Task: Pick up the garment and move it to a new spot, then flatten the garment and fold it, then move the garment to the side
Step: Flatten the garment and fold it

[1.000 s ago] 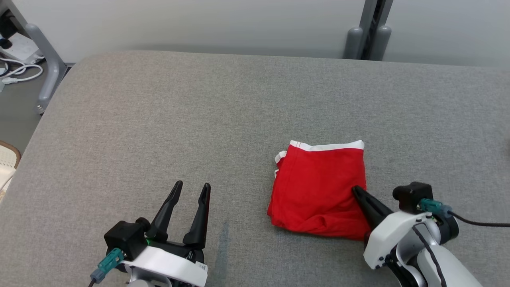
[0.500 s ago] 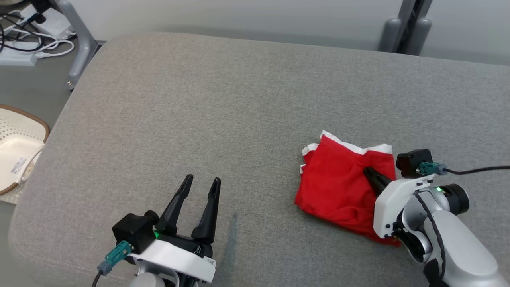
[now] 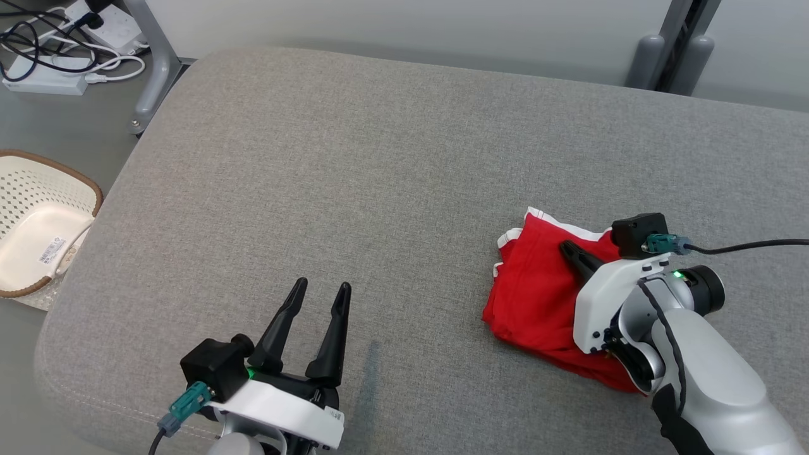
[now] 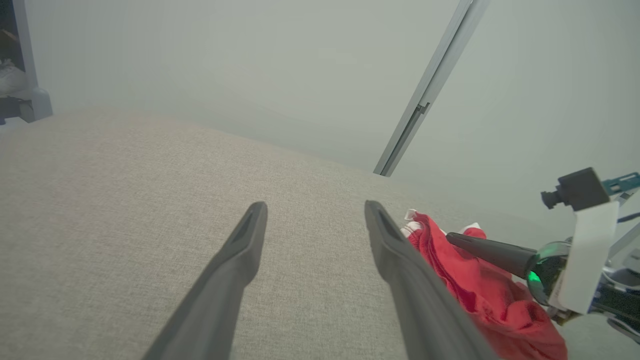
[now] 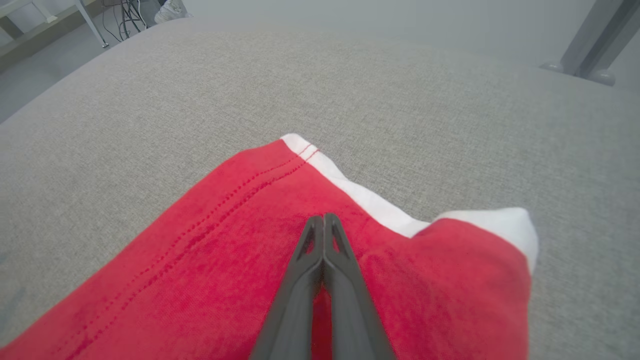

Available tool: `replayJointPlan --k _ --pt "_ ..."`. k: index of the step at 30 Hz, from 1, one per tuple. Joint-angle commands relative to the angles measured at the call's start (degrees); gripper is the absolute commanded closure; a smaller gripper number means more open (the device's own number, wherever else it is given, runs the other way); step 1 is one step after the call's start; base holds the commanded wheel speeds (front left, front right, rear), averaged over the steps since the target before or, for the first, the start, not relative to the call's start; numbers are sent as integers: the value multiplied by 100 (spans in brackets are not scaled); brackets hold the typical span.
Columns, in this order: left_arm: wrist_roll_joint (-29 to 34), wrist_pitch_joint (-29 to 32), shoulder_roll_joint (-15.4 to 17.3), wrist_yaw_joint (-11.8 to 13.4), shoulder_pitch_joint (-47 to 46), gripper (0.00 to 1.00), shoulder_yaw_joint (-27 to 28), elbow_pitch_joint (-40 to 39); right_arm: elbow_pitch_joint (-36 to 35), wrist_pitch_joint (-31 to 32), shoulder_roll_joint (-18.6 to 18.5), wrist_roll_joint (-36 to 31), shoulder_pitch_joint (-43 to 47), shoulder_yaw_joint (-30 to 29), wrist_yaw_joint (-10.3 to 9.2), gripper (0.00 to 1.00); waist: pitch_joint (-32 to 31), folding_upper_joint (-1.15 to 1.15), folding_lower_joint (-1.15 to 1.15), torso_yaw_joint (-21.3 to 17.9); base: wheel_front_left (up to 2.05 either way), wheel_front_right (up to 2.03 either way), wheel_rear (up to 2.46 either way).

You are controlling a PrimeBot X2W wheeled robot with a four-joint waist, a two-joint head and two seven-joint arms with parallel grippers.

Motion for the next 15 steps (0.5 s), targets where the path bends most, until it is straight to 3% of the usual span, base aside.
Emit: replayJointPlan --k 1,15 --pt "-42 -17 18 24 -14 0 -11 -12 18 -32 -14 71 -68 -13 -2 100 -4 0 0 4 0 0 0" --pt "-87 -17 20 38 -73 0 -111 7 552 110 206 207 -520 664 -1 100 122 0 0 282 0 0 0"
